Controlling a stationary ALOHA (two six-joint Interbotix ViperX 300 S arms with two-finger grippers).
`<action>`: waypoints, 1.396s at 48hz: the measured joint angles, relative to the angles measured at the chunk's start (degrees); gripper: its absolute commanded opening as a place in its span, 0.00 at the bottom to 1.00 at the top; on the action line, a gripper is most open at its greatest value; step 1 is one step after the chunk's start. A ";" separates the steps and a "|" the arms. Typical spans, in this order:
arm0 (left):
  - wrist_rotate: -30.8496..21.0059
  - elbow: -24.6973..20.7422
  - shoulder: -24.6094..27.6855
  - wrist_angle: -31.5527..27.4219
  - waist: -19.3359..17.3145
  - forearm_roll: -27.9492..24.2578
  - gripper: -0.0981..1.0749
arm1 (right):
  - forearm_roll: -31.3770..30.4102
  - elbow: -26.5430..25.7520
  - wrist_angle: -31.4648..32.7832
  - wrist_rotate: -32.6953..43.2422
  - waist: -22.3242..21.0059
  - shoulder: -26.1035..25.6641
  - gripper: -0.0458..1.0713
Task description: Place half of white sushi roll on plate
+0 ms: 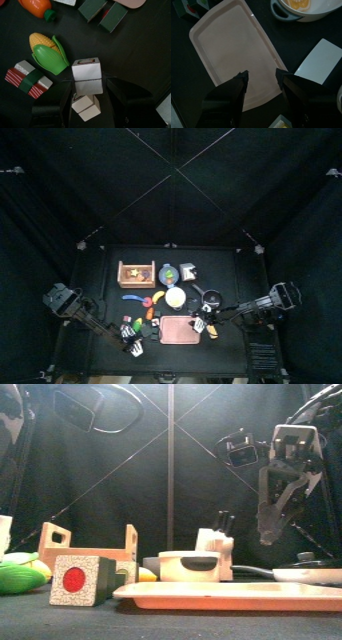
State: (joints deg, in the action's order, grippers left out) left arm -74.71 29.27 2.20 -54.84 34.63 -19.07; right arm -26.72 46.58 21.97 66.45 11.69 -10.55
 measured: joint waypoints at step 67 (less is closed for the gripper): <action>-19.78 -36.83 21.80 -8.61 -16.52 -10.28 0.67 | 2.55 13.54 6.50 0.18 1.41 -19.25 0.79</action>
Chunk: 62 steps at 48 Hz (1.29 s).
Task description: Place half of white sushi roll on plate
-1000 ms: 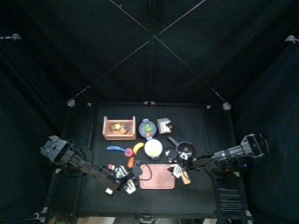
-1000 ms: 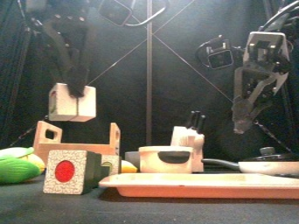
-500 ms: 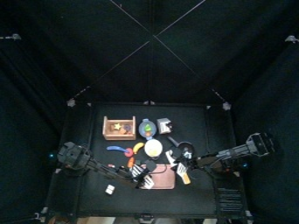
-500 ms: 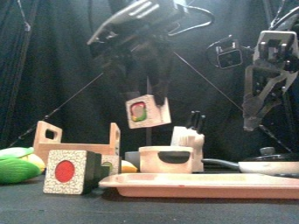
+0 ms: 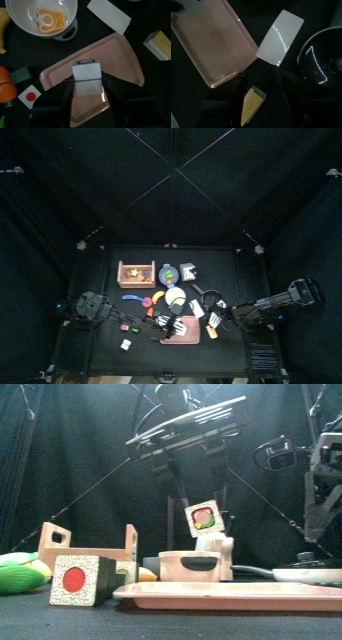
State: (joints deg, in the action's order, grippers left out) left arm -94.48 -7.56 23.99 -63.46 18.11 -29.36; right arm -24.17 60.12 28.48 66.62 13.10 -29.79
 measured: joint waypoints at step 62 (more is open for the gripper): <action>-6.42 -1.49 5.98 4.83 0.00 5.98 0.86 | 0.88 2.90 -0.88 0.00 0.53 -5.89 0.79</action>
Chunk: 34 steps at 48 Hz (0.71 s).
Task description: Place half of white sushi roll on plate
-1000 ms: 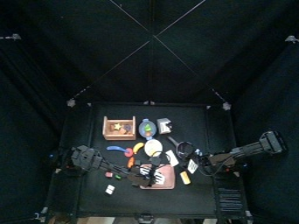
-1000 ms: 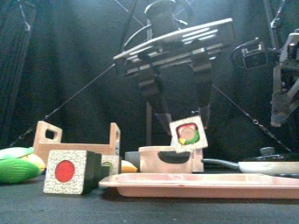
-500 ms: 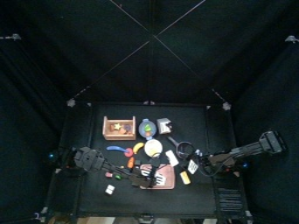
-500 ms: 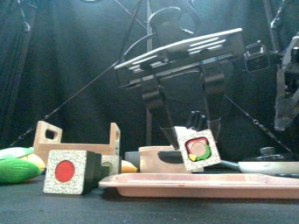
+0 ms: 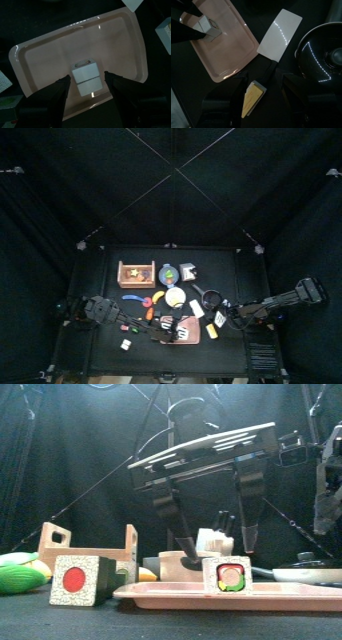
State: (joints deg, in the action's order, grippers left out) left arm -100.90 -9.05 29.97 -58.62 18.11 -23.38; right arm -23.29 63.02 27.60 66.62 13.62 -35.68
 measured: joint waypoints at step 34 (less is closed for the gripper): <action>10.63 17.93 -17.14 13.89 -3.34 -12.57 0.85 | 6.94 -1.14 0.62 -0.09 0.00 0.18 0.79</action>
State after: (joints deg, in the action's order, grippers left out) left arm -90.26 8.88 12.83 -44.74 14.77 -35.95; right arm -16.35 61.88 28.21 66.53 13.62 -35.51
